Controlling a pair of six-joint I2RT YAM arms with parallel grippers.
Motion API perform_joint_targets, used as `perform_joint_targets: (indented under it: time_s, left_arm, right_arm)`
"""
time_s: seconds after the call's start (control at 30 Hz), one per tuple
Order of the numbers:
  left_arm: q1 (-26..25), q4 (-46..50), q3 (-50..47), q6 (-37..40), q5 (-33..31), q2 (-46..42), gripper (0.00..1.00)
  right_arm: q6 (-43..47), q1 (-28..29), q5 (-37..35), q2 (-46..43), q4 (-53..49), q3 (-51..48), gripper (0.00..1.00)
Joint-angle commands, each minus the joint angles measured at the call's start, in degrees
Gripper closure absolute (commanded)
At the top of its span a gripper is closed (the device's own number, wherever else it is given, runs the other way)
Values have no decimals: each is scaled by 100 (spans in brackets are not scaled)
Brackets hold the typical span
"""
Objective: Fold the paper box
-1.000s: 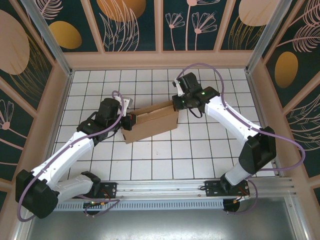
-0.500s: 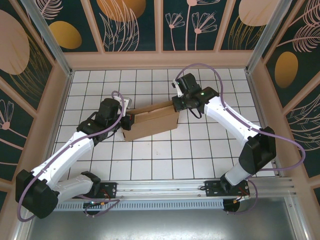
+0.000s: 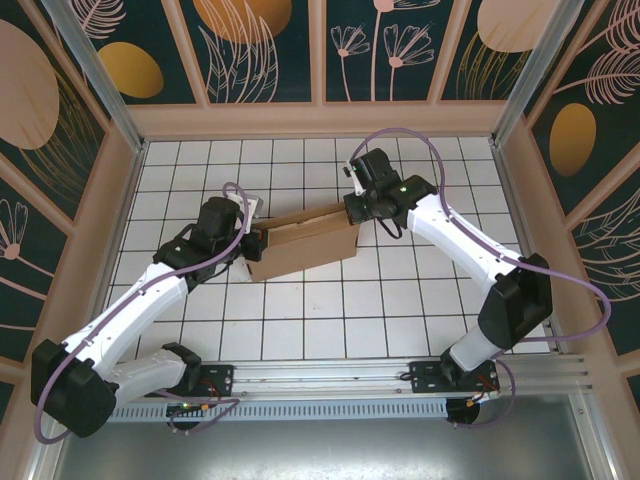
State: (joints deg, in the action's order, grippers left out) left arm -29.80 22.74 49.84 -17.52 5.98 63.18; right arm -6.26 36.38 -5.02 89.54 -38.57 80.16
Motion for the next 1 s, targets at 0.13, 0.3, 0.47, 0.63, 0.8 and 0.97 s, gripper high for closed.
perform_joint_targets:
  time_s: [0.13,0.3,0.47,0.63,0.8,0.97]
  left_arm:
    - [-24,-43,289,-446,601,-437,79]
    - [-25,434,552,-361,368,-850,76]
    - [-16,993,553,158,-557,-1123,71]
    - [-17,1349,355,737,-1700,-1121,49]
    - [-8,1121,169,943,-1875,-978,45]
    - [48,740,3,1035,-2209,-557,47]
  right_arm:
    - [-682,40,-281,-352,104,-435,100]
    - [-619,40,-327,-368,68,-363,100]
    - [-526,41,-299,-315,24,-345,100]
    - [-467,40,-281,-292,15,-372,100]
    - [-431,37,-259,-303,40,-413,100]
    - [-373,33,-236,-334,60,-439,100]
